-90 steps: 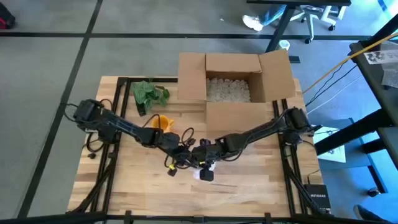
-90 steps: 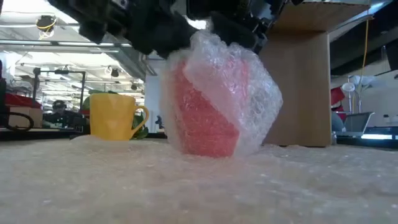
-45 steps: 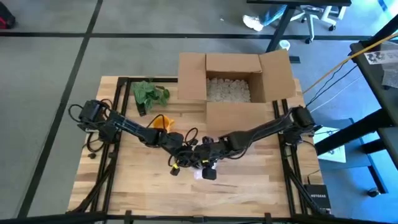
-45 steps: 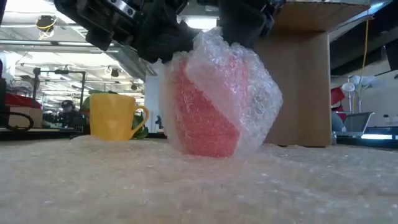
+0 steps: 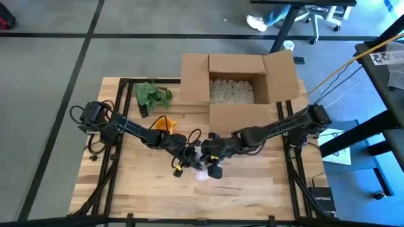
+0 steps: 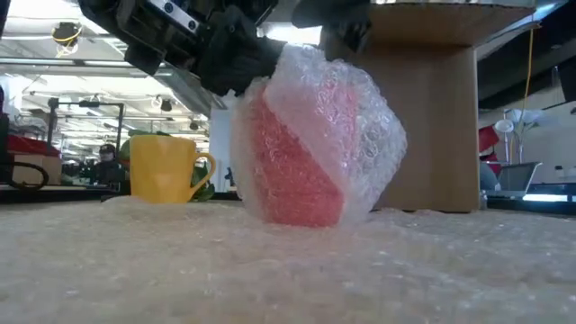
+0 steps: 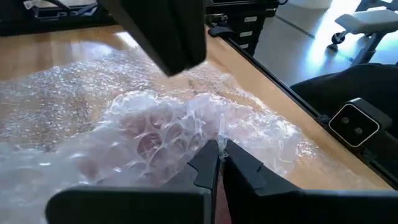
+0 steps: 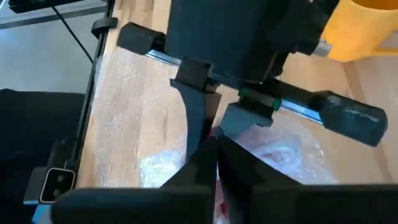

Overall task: Wrap mug
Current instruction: Wrap the orange mug with the bubble wrap

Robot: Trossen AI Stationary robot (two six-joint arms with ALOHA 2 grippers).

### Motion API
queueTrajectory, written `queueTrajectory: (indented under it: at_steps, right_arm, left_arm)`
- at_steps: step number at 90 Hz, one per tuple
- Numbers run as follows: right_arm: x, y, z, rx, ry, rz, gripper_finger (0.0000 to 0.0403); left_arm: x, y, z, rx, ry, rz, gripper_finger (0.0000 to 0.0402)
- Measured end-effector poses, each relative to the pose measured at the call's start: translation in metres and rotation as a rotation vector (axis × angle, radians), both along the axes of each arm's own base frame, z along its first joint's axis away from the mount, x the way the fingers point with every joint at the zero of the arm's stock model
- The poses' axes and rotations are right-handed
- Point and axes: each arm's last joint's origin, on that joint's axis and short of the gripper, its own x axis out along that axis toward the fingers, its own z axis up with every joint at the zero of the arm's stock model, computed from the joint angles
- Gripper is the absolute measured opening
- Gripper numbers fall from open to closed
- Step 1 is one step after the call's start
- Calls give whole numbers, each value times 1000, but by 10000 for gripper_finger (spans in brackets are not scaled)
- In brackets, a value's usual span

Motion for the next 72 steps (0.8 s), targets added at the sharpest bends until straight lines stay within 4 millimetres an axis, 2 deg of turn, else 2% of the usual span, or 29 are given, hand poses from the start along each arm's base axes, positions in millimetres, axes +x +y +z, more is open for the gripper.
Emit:
queueTrajectory:
  at_steps: [40, 53, 72]
  right_arm:
    - [11, 2, -24, -25, 50, 16, 1]
    - [19, -2, -38, -6, 85, 25, 1]
    - [21, -1, -44, -7, 103, 37, 1]
  left_arm:
    - [0, 0, 0, -9, -2, -14, 0]
    - [-1, 0, -1, -17, 10, -19, 0]
    - [-3, -1, -3, -20, 43, -53, 0]
